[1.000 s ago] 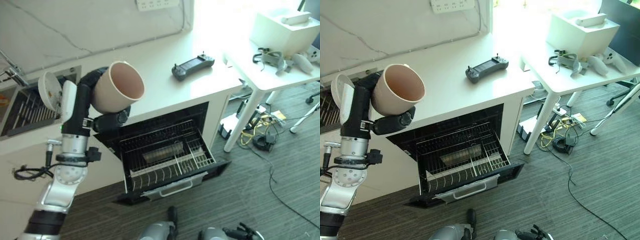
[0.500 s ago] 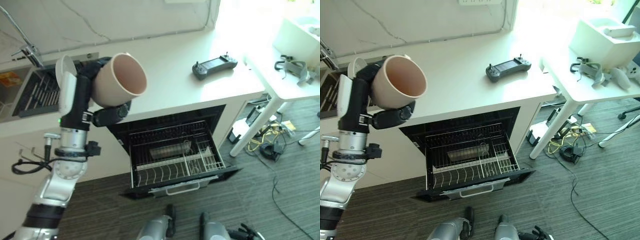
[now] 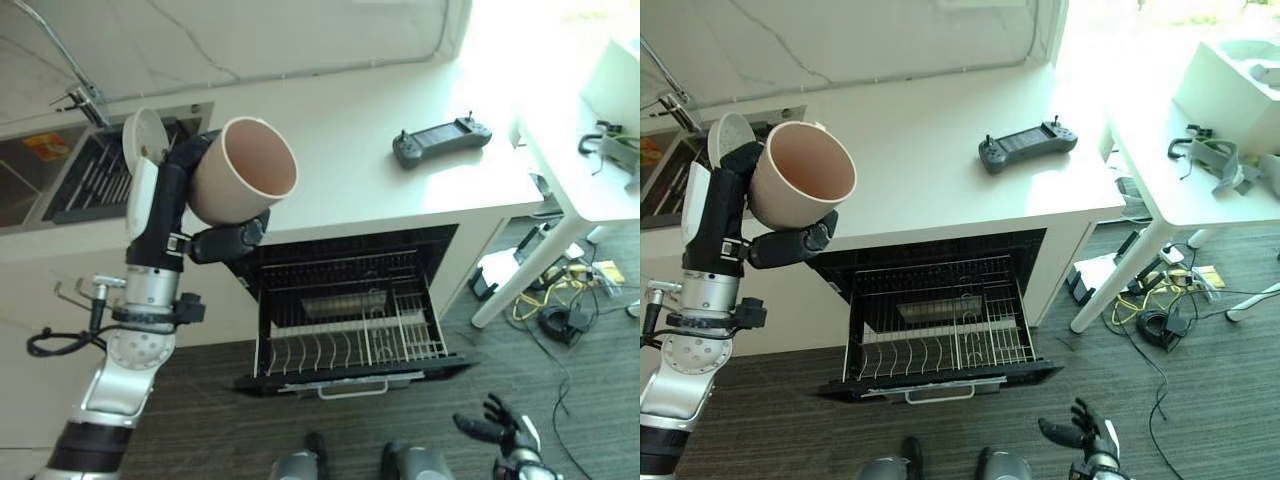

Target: Place the dishes in the dishwasher.

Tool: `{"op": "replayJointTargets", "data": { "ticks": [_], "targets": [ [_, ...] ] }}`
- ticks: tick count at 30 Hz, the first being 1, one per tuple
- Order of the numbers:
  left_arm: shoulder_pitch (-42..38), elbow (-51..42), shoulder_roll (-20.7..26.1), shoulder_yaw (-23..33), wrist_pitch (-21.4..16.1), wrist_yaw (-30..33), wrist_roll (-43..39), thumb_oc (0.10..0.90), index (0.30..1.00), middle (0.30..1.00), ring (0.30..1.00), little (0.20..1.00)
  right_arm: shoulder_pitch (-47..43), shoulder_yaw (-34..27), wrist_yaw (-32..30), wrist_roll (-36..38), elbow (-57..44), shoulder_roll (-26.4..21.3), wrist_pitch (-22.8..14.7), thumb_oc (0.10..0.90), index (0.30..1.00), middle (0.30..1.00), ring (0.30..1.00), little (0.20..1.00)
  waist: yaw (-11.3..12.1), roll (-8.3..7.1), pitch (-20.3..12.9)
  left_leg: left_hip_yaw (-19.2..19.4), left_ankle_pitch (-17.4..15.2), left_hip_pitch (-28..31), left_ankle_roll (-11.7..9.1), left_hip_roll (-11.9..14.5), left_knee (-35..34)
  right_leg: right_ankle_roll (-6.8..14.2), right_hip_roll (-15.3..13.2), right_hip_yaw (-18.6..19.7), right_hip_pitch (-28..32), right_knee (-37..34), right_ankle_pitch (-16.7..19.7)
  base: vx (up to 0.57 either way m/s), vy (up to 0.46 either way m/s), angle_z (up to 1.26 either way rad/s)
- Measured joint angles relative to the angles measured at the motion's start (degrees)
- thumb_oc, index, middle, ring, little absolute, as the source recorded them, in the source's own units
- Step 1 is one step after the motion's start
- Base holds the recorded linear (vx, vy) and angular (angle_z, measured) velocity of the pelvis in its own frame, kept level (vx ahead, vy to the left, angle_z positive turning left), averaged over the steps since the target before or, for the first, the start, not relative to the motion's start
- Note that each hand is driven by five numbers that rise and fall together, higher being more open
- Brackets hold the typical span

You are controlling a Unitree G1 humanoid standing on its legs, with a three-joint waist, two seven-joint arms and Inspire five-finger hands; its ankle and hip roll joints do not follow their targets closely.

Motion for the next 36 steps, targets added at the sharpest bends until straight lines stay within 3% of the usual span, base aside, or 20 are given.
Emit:
{"op": "replayJointTargets", "data": {
  "ticks": [4,7,8,9,10,12,13,14,18,21,27,31,35,36],
  "targets": [
    [0.15,0.02,-1.03,0.0,-0.56,-0.94,-5.82,0.4,0.3,0.3,0.3,0.3,4.1,-1.88,-3.94,0.79,-16.44,0.25,-3.62,0.8,0.9,0.9,0.9,0.9,-1.3,0.02,-0.05,0.75,0.15,0.23,0.48,-1.05,-0.36,1.8,-0.73,1.77,-0.91,0.11,0.2,-0.01,0.006,-0.08],
    [0.22,0.04,-6.22,-0.02,-0.65,-1.96,-13.04,0.4,0.3,0.3,0.3,0.3,4.95,-5.51,-9.6,0.66,-22.65,0.41,-6.17,0.8,0.9,0.9,0.9,0.9,-2.08,-0.5,-0.21,1.98,0.13,0.1,0.74,-1.02,-0.03,2.35,-0.65,2.93,-1.61,-0.11,1.17,-0.01,0.001,-0.26],
    [0.34,0.37,-9.81,-0.4,-1.0,-2.45,-15.39,0.4,0.3,0.3,0.3,0.3,5.83,-7.67,-14.37,-1.04,-26.78,0.76,-6.63,0.8,0.9,0.9,0.9,0.9,-2.51,-0.92,-0.42,3.1,0.05,0.17,1.36,-0.6,0.53,2.65,-0.18,4.06,-1.84,-0.44,1.72,0.0,0.016,-0.52],
    [0.47,1.31,-10.42,-1.3,-1.2,-2.85,-15.65,0.4,0.3,0.3,0.3,0.3,6.03,-9.27,-17.94,-2.42,-28.57,0.96,-9.52,0.8,0.9,0.9,0.9,0.9,-2.9,-1.91,-1.02,4.67,-0.11,0.01,1.57,-0.02,0.82,2.04,0.35,5.24,-2.55,-0.51,2.58,-0.03,0.025,-0.54],
    [0.48,1.84,-11.08,-2.22,-1.34,-2.6,-15.68,0.4,0.3,0.3,0.3,0.3,6.25,-10.55,-20.25,-3.66,-29.2,0.95,-10.0,0.8,0.9,0.9,0.9,0.9,-4.64,-2.4,-1.24,4.85,-0.18,0.13,1.6,0.01,0.93,2.09,0.61,5.6,-2.6,-0.84,3.06,-0.02,0.04,-0.46],
    [0.15,2.49,-17.59,-3.9,-1.55,0.8,-15.69,0.4,0.3,0.3,0.3,0.3,7.78,-11.13,-26.62,-8.72,-42.74,2.02,-10.32,0.8,0.9,0.9,0.9,0.9,-7.14,-2.12,-1.51,6.51,-0.75,0.71,1.8,0.86,1.23,2.34,1.92,7.61,-2.43,-3.06,5.01,-0.01,0.043,-0.61],
    [-0.64,3.67,-17.58,-5.24,-1.58,1.33,-15.46,0.4,0.3,0.3,0.3,0.3,7.5,-11.18,-27.79,-10.49,-45.38,1.73,-11.98,0.8,0.9,0.9,0.9,0.9,-7.97,-2.15,-1.55,7.19,-0.89,1.13,1.78,1.03,1.13,2.39,2.06,8.19,-2.2,-3.45,5.16,-0.01,0.029,-0.75],
    [-2.12,5.87,-17.46,-7.61,-1.57,1.53,-15.27,0.4,0.3,0.3,0.3,0.3,5.88,-11.75,-28.79,-12.09,-47.45,0.17,-16.69,0.8,0.9,0.9,0.9,0.9,-9.03,-2.1,-1.7,8.37,-0.92,1.99,1.77,1.02,0.72,2.8,2.03,9.05,-2.1,-3.49,5.24,-0.01,0.019,-0.41],
    [-0.99,5.76,-19.52,-8.85,-1.56,2.53,-15.25,0.4,0.3,0.3,0.3,0.3,3.52,-10.13,-22.03,-6.9,-51.69,-2.36,-18.75,0.8,0.9,0.9,0.9,0.9,-8.54,-1.08,-2.3,8.73,-0.6,2.21,1.74,1.06,0.51,2.77,2.13,9.38,-2.29,-3.47,5.65,0.0,0.007,-0.09],
    [-2.47,7.08,-19.61,-12.2,-1.47,5.18,-15.61,0.4,0.3,0.3,0.3,0.3,0.55,-2.17,-12.73,-0.01,-52.15,-5.38,-18.6,0.8,0.9,0.9,0.9,0.9,-8.17,-0.21,-2.86,8.68,-0.53,2.24,1.79,1.03,0.46,2.88,2.1,9.35,-2.25,-3.5,5.75,0.0,0.0,0.0],
    [-1.94,8.32,-20.71,-16.61,-0.15,5.2,-14.61,0.4,0.3,0.3,0.3,0.3,-1.18,8.29,3.44,4.2,-56.25,-5.97,-15.69,0.8,0.9,0.9,0.9,0.9,-6.07,0.4,-3.23,8.7,-0.38,2.25,1.84,1.04,0.43,2.84,2.09,9.21,-2.26,-3.48,5.76,0.0,0.0,0.0],
    [-1.18,11.06,-20.72,-18.08,1.95,6.69,-12.73,0.4,0.3,0.3,0.3,0.3,-3.32,11.74,7.58,6.71,-56.25,-6.49,-12.05,0.8,0.9,0.9,0.9,0.9,-3.49,0.36,-3.24,8.56,-0.35,2.23,1.88,1.05,0.37,2.72,2.04,8.94,-2.15,-3.48,5.8,0.01,-0.04,0.02],
    [1.04,13.31,-21.44,-20.18,2.33,11.76,-8.1,0.4,0.3,0.3,0.3,0.3,-7.0,15.87,8.07,11.08,-56.2,-6.36,-10.64,0.8,0.9,0.9,0.9,0.9,-1.81,-0.27,-3.28,7.66,-0.26,2.2,1.89,1.04,0.42,2.19,1.9,8.0,-1.54,-3.55,5.9,0.0,-0.065,0.12],
    [-0.01,15.06,-21.74,-22.78,2.29,16.57,-5.29,0.4,0.3,0.3,0.3,0.3,-10.17,18.87,7.32,12.69,-56.0,-6.34,-10.56,0.8,0.9,0.9,0.9,0.9,-0.66,-0.72,-3.32,7.14,-0.09,2.21,1.83,1.03,0.45,2.08,1.85,7.5,-1.35,-3.52,5.82,0.01,-0.059,0.21]
  ]
}}
